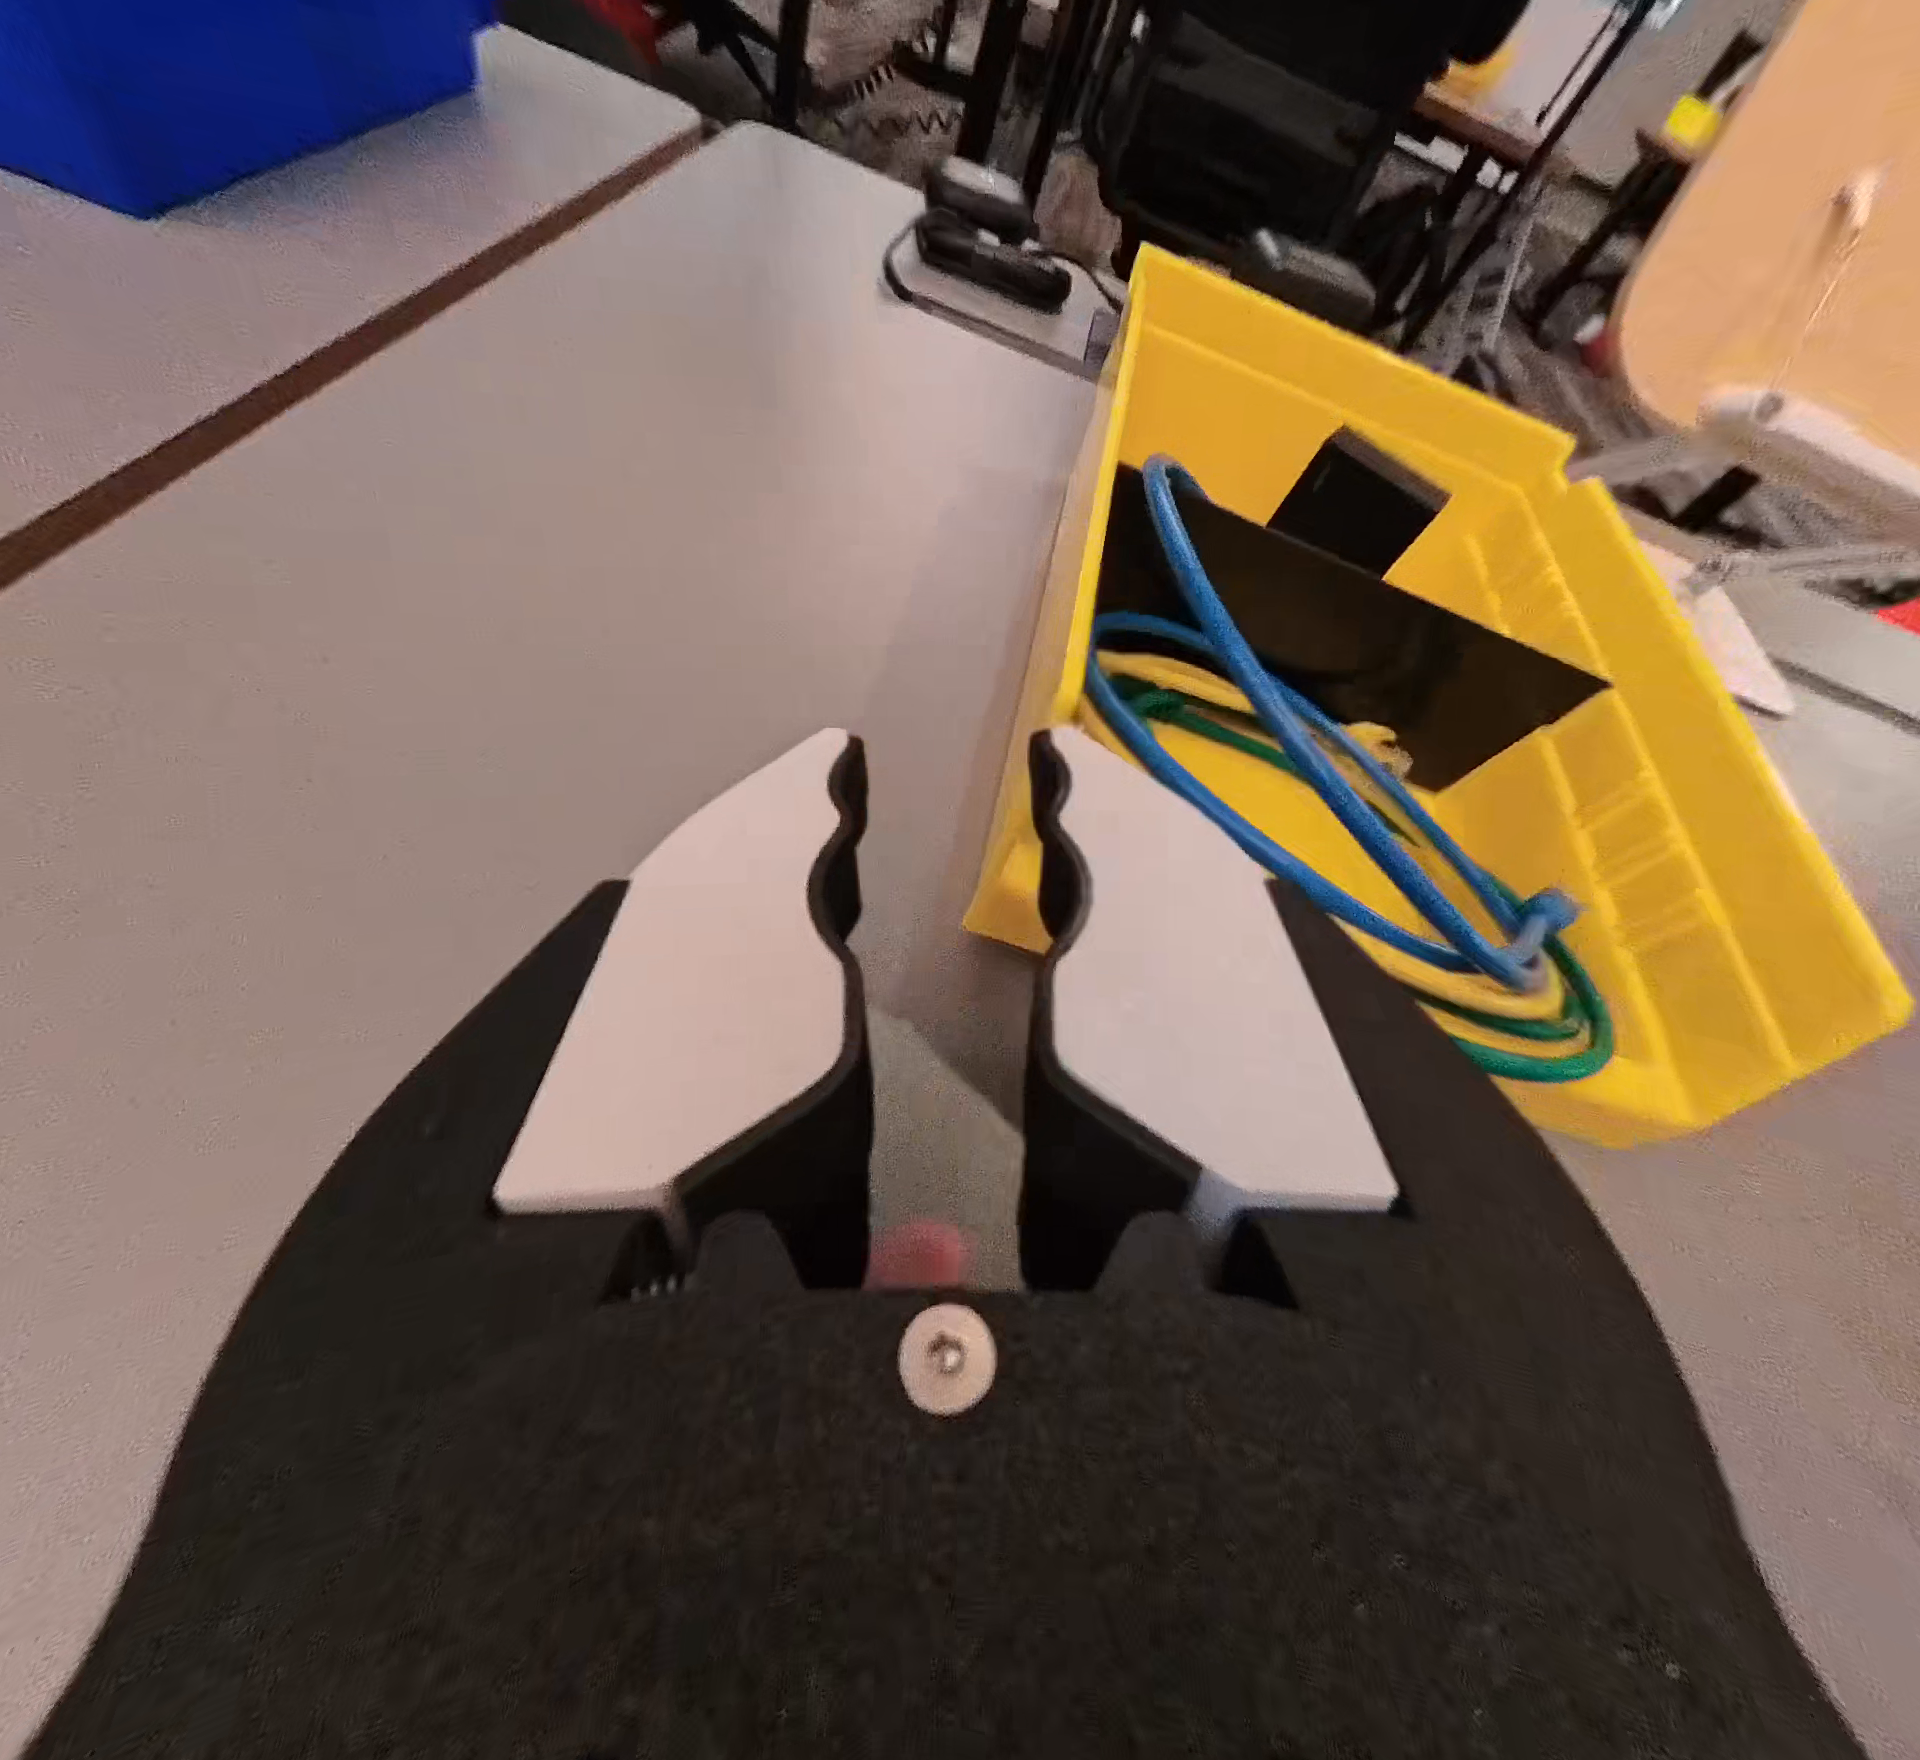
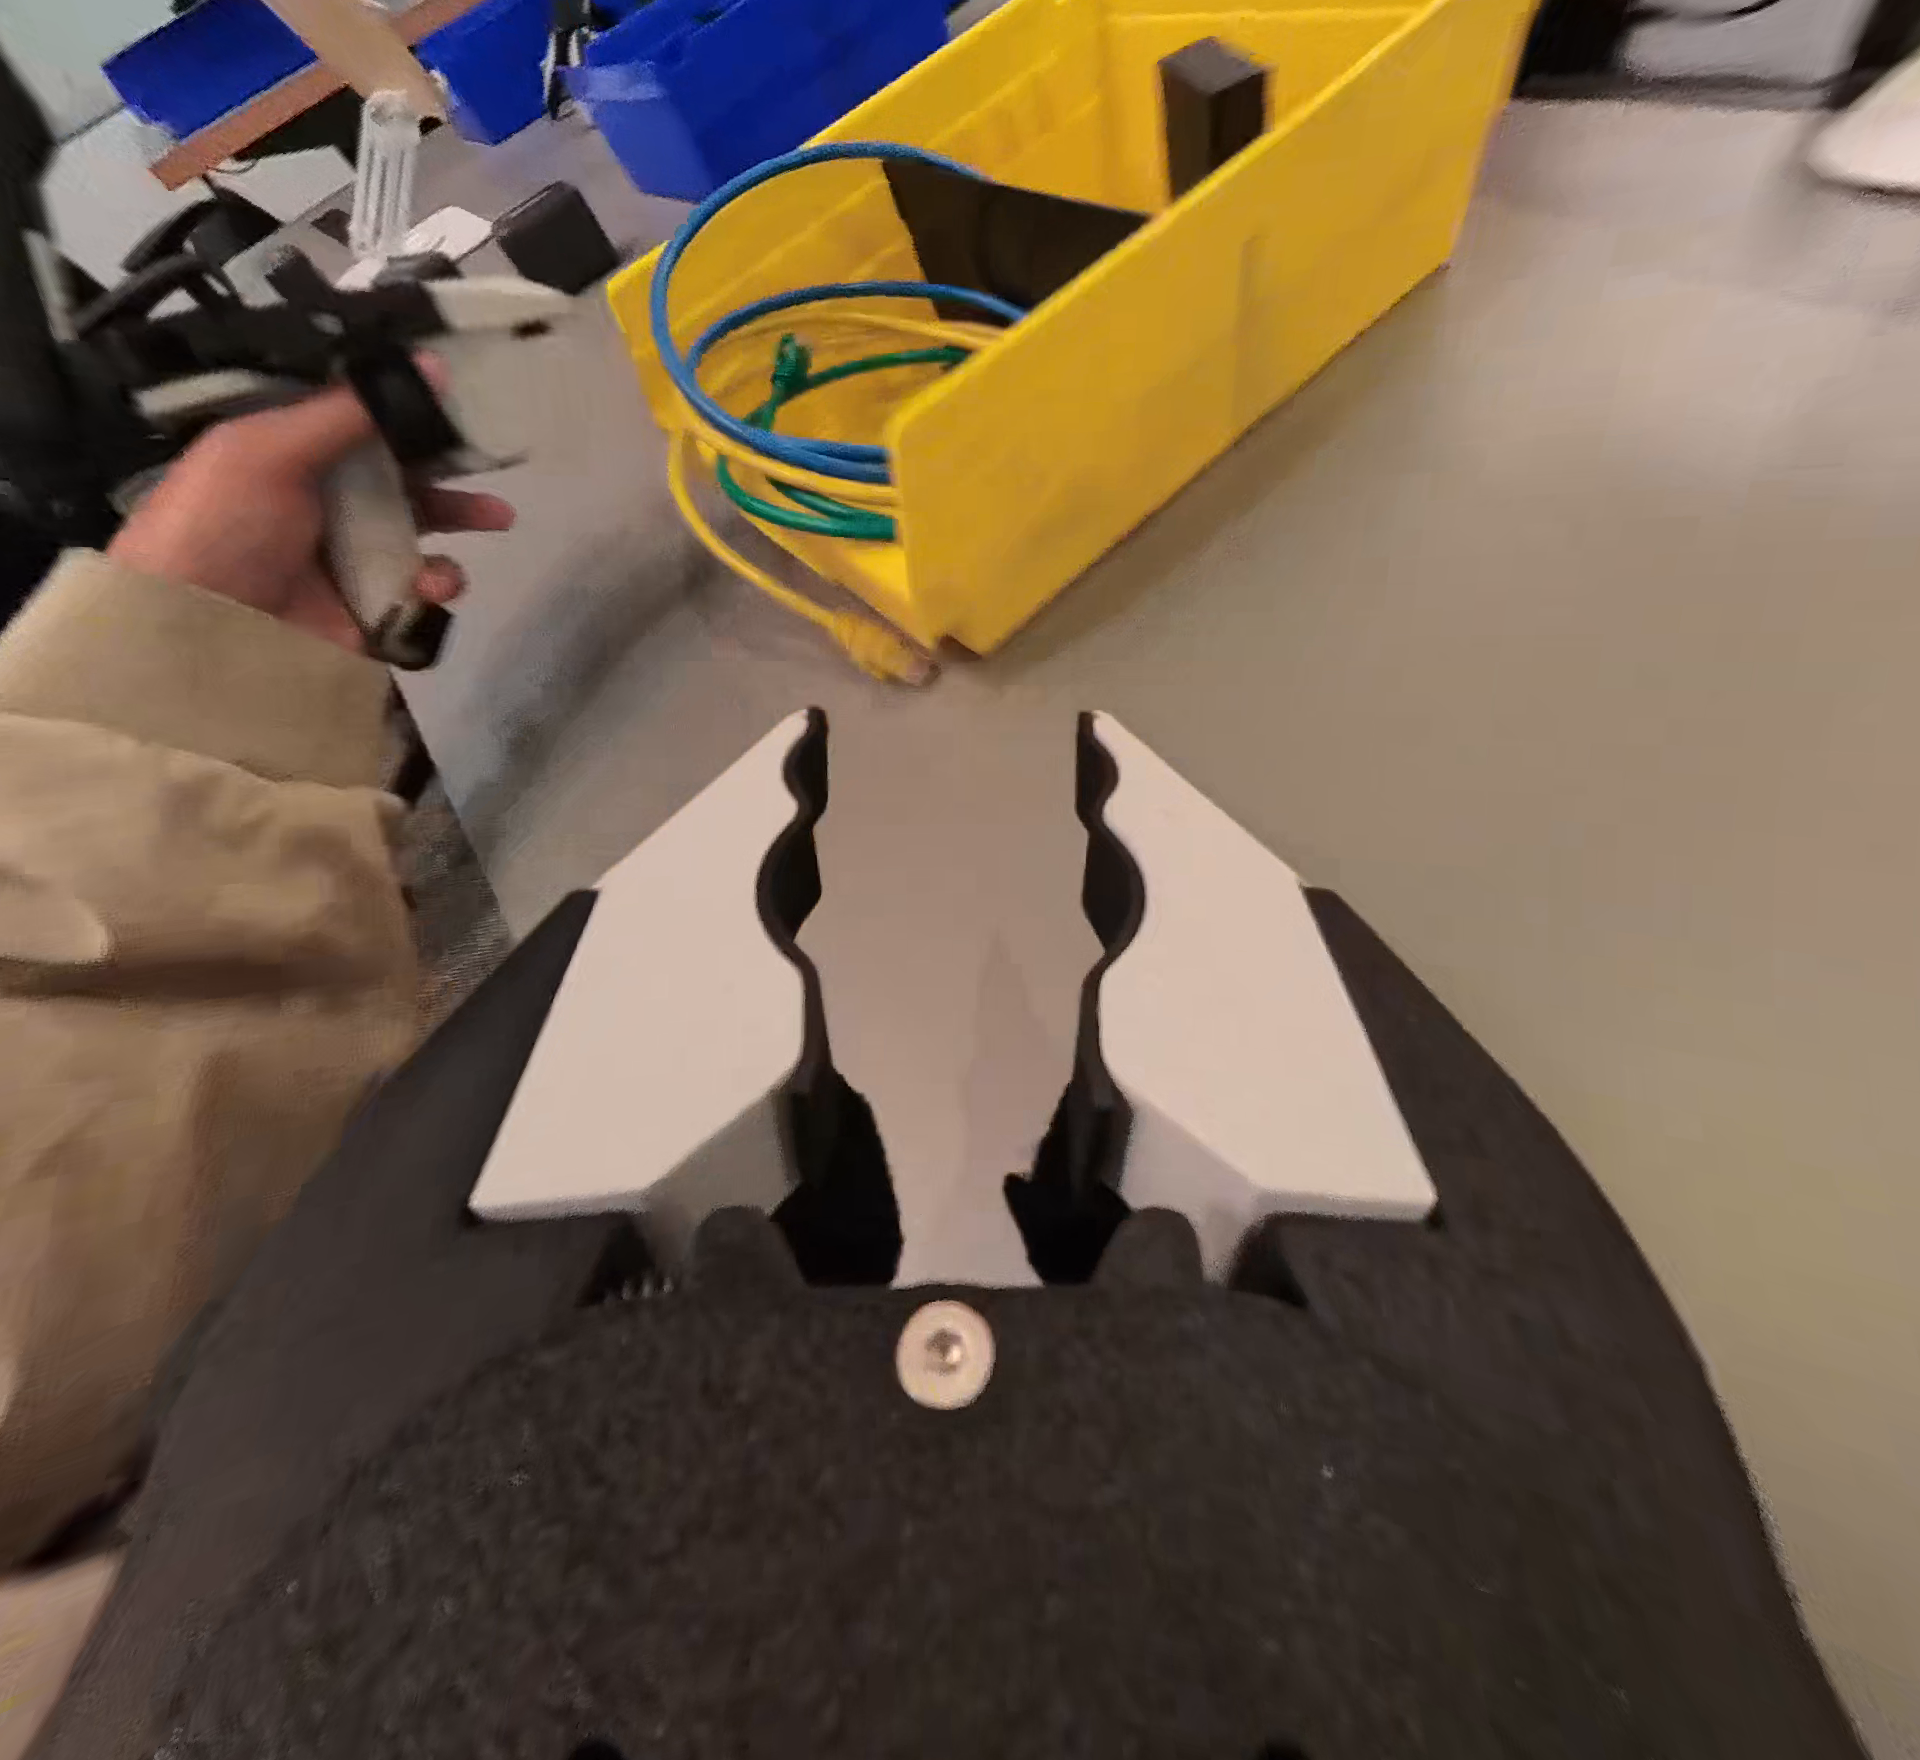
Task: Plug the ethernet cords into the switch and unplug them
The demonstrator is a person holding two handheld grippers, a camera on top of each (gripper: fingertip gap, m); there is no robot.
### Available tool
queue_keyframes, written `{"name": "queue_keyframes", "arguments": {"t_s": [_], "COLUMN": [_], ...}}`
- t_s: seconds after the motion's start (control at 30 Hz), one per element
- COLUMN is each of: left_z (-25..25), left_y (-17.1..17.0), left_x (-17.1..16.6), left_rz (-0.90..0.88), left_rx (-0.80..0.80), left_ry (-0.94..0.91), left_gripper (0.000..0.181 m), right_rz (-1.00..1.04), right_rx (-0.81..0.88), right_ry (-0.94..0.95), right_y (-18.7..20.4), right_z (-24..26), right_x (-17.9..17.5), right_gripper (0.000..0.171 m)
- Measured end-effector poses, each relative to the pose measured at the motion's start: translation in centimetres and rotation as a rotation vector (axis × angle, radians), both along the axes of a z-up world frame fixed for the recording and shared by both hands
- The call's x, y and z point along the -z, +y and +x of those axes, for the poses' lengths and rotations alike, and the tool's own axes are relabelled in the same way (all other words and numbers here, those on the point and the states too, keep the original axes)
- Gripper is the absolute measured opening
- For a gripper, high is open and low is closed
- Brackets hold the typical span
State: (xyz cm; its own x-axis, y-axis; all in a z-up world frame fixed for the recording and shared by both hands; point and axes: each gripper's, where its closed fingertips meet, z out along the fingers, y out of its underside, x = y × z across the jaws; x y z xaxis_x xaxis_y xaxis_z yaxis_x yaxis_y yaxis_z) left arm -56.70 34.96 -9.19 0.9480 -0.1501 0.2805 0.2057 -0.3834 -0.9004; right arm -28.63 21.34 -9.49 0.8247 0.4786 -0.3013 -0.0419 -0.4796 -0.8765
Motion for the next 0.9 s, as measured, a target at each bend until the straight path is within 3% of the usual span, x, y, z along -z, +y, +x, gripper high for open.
{"name": "queue_keyframes", "arguments": {"t_s": [0.13,0.23,0.33,0.43,0.53,0.73,0.9], "left_z": [-0.2,4.9,11.2,15.9,18.0,16.7,17.1], "left_y": [-3.4,-7.2,-12.8,-16.1,-15.8,-14.0,-14.1], "left_x": [-2.9,-0.6,2.1,4.1,4.3,5.5,6.2], "left_rz": [0.174,0.077,0.042,-0.037,-0.068,-0.067,-0.127], "left_rx": [-0.059,0.111,0.268,0.403,0.5,0.461,0.485], "left_ry": [0.053,0.123,0.051,-0.017,0.026,0.205,0.146], "left_gripper": [0.026,0.025,0.024,0.026,0.027,0.028,0.029], "right_rz": [0.096,0.06,0.059,0.063,0.05,0.061,0.092], "right_rx": [0.153,0.434,0.685,0.796,0.793,0.702,0.666], "right_ry": [-0.096,-0.083,-0.026,-0.034,0.075,0.268,0.144], "right_y": [-4.4,-7.5,-11.5,-14.2,-14.2,-13.5,-13.1], "right_z": [10.9,20.5,28.8,33.8,35.5,33.1,31.8], "right_x": [0.0,1.8,3.4,4.1,3.7,2.9,2.9], "right_gripper": [0.05,0.048,0.041,0.041,0.041,0.038,0.038]}}
